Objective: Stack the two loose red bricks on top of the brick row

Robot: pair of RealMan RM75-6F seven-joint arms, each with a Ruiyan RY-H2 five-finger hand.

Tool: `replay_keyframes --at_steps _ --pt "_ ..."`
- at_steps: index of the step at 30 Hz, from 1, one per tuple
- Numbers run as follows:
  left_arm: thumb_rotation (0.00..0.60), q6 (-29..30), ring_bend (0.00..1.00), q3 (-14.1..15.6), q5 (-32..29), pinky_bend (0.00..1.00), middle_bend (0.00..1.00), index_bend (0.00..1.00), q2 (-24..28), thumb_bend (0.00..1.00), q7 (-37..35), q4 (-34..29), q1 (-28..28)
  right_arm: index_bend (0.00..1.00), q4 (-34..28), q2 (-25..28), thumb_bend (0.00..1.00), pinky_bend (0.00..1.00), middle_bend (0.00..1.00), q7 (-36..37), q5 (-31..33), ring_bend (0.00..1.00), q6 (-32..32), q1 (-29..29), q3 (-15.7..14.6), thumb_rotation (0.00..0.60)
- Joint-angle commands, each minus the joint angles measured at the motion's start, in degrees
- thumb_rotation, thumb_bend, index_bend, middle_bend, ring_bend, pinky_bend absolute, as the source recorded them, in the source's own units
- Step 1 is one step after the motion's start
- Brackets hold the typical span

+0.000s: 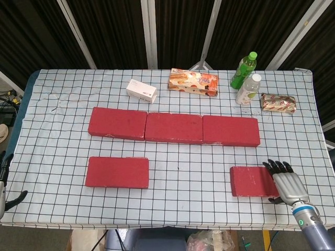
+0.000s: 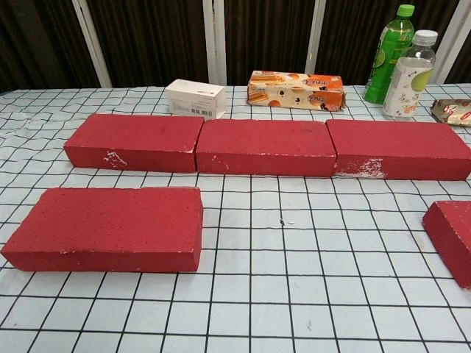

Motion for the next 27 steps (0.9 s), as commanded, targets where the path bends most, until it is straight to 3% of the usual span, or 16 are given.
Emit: replay_keyframes --at_steps 1,19,27 --pt "0.600 0.1 0.00 0.0 0.0 0.17 0.00 0.02 0.0 0.00 0.0 0.0 0.0 0.00 0.2 -0.7 0.15 0.00 0.00 -0.8 0.9 0.00 -0.4 0.6 0.0 0.600" --pt "0.600 -0.3 0.00 -0.4 -0.6 0.17 0.00 0.02 -0.3 0.00 0.5 0.2 -0.2 0.00 0.3 -3.5 0.15 0.00 0.00 -5.6 4.8 0.00 -1.9 3.5 -0.4 0.600" --pt "0.600 -0.4 0.00 -0.5 -0.7 0.17 0.00 0.02 -0.1 0.00 0.0 0.2 -0.3 0.00 1.0 -4.9 0.15 0.00 0.10 -7.0 6.6 0.07 -2.0 4.5 -0.7 0.600"
